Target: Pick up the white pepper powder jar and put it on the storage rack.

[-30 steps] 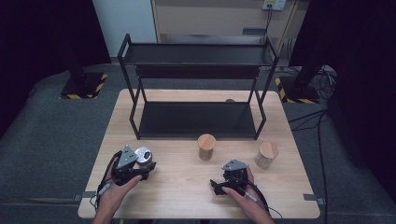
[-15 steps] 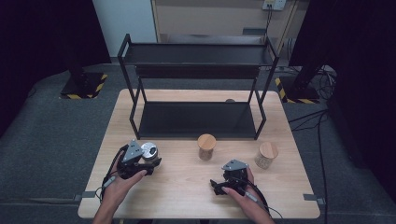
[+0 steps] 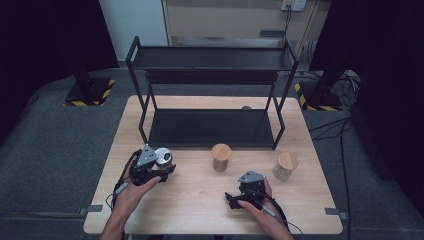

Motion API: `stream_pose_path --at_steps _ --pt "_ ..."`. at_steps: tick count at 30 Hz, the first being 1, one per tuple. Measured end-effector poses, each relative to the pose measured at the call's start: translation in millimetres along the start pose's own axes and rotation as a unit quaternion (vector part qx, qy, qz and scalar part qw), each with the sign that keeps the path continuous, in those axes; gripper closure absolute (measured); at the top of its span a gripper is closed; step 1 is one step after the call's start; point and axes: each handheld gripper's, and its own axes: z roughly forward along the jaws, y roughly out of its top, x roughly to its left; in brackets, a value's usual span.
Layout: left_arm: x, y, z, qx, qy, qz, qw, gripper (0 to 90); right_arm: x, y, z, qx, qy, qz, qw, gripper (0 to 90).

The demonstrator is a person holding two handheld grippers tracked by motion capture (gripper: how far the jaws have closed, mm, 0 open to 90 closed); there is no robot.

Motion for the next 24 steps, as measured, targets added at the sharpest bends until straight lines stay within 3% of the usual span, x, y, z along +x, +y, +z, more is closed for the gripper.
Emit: stream_pose_path --at_steps 11,24 --pt "3.4 8.8 20.9 0.0 0.01 -0.009 0.9999 29.1 0.0 0.0 0.0 0.0 0.0 0.0 1.0 0.7" --pt "9.4 25.9 48.3 0.0 0.007 0.001 1.0 29.1 0.0 0.0 0.0 0.0 0.0 0.0 1.0 0.7"
